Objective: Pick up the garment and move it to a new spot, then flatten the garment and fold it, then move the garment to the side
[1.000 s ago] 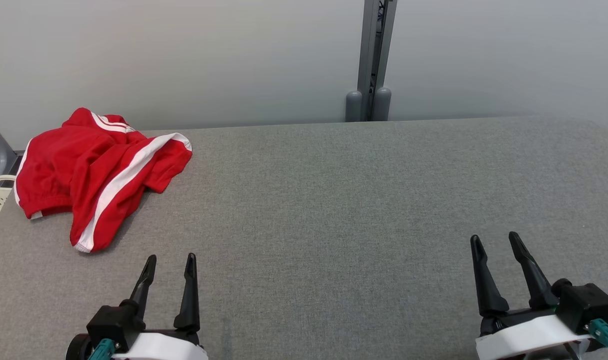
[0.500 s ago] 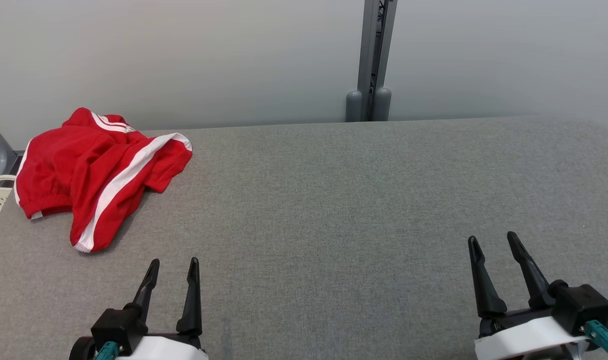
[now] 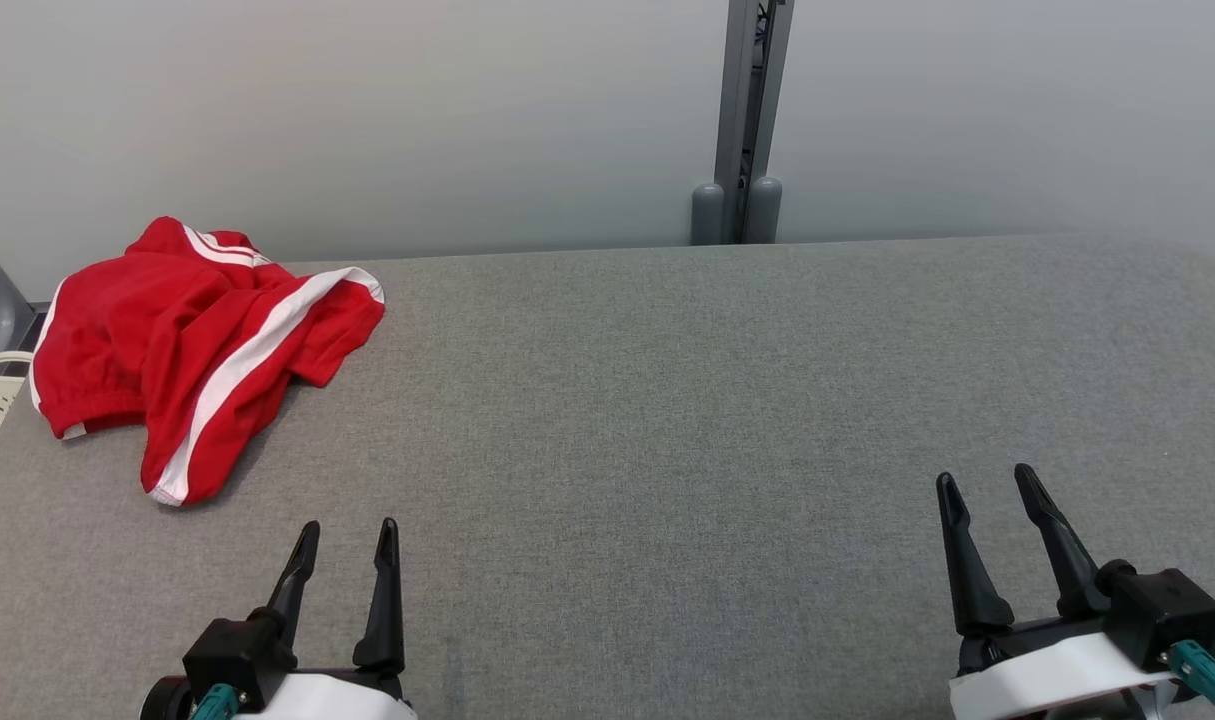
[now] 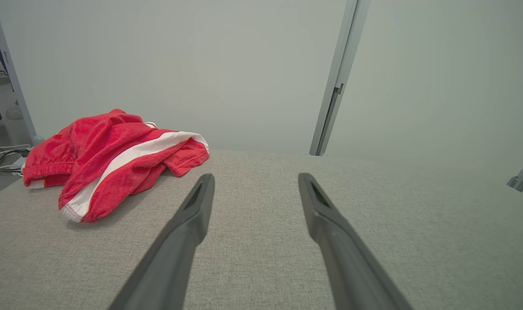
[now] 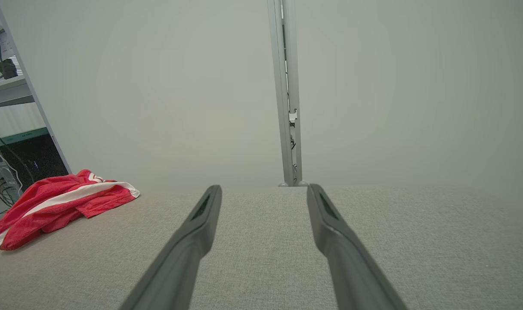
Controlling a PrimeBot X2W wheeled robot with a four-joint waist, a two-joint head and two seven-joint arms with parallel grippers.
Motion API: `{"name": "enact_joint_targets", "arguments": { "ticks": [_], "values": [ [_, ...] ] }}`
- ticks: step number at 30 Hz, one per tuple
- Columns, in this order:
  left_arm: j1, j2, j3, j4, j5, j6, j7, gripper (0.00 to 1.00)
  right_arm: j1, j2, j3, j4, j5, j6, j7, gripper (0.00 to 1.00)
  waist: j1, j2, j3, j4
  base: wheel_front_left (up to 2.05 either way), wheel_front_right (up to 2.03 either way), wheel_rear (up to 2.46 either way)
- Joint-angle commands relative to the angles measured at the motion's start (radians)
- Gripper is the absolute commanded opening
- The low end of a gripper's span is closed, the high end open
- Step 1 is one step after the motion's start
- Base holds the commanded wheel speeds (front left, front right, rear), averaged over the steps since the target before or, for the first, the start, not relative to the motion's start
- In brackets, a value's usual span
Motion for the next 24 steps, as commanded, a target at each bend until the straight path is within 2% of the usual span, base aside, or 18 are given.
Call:
{"name": "enact_joint_targets", "arguments": {
  "ticks": [1, 14, 21, 24],
  "values": [
    [-0.004, 0.005, 0.001, -0.002, 0.001, 0.002, -0.005, 1.0, -0.004, -0.008, -0.003, 0.001, -0.002, 0.002, -0.008, 1.0, 0.0, 0.0, 0.0, 0.0, 0.0, 0.0, 0.0],
    [-0.01, 0.005, -0.002, 0.001, 0.007, -0.003, -0.005, 1.0, 0.005, -0.008, -0.007, -0.002, -0.003, 0.002, -0.008, 1.0, 0.0, 0.0, -0.004, 0.013, 0.0, 0.0, 0.0],
    [-0.018, 0.005, -0.003, 0.0, 0.012, -0.004, -0.005, 1.0, 0.016, -0.008, -0.013, -0.007, -0.002, 0.002, -0.008, 1.0, 0.0, 0.0, -0.005, 0.077, 0.0, 0.0, 0.0],
    [-0.021, 0.005, 0.001, 0.003, 0.017, -0.006, -0.005, 1.0, 0.016, -0.007, -0.01, -0.009, 0.001, 0.002, -0.007, 1.0, 0.0, 0.0, -0.002, 0.128, 0.0, 0.0, 0.0]
  ]
}}
